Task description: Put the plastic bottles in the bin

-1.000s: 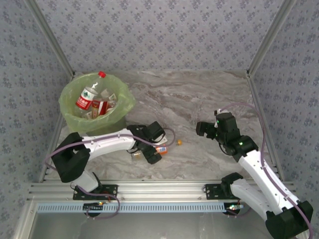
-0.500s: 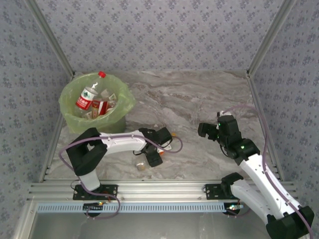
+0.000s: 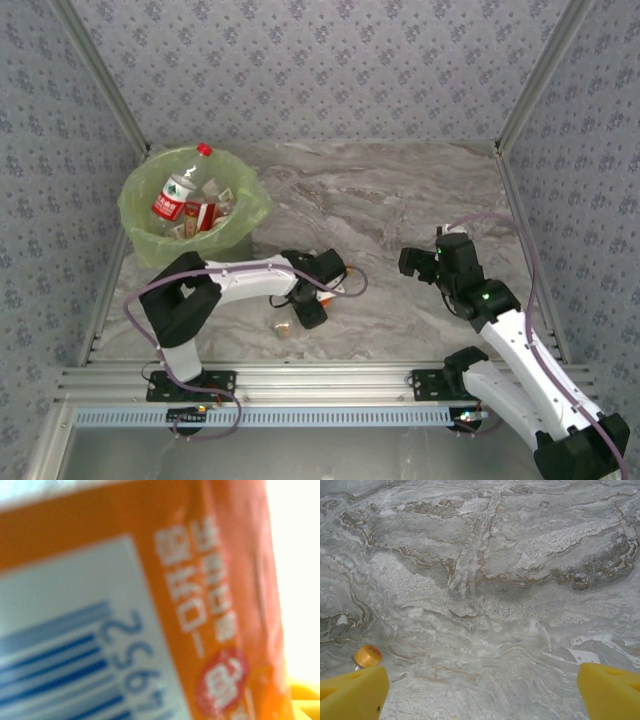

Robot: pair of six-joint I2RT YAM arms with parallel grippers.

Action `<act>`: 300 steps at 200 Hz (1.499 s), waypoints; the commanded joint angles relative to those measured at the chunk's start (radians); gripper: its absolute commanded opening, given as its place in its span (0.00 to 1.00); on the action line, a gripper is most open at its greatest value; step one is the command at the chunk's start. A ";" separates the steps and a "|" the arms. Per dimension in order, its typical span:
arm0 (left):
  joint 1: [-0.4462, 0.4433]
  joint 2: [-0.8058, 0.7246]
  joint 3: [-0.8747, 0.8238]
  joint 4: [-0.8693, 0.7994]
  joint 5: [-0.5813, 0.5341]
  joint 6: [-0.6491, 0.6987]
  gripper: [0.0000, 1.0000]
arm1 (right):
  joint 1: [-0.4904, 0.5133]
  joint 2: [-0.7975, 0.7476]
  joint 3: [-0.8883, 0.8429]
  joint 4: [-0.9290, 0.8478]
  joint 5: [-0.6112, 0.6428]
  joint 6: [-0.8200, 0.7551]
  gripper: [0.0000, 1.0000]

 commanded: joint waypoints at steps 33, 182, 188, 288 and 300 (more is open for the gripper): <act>0.037 -0.015 0.022 0.050 -0.032 -0.066 0.41 | 0.002 -0.010 -0.014 -0.013 0.047 0.027 0.99; 0.107 -0.259 0.089 0.148 0.032 -0.209 0.00 | 0.007 -0.022 -0.047 0.170 -0.197 -0.047 0.99; 0.108 -0.274 0.095 0.165 0.024 -0.221 0.00 | 0.007 -0.023 -0.054 0.190 -0.209 -0.049 0.99; 0.130 -0.365 0.193 0.440 -0.029 -0.309 0.00 | 0.037 -0.015 -0.160 0.611 -0.272 -0.121 0.99; 0.130 -0.378 0.188 0.498 -0.023 -0.300 0.00 | 0.040 0.001 -0.159 0.662 -0.260 -0.128 0.99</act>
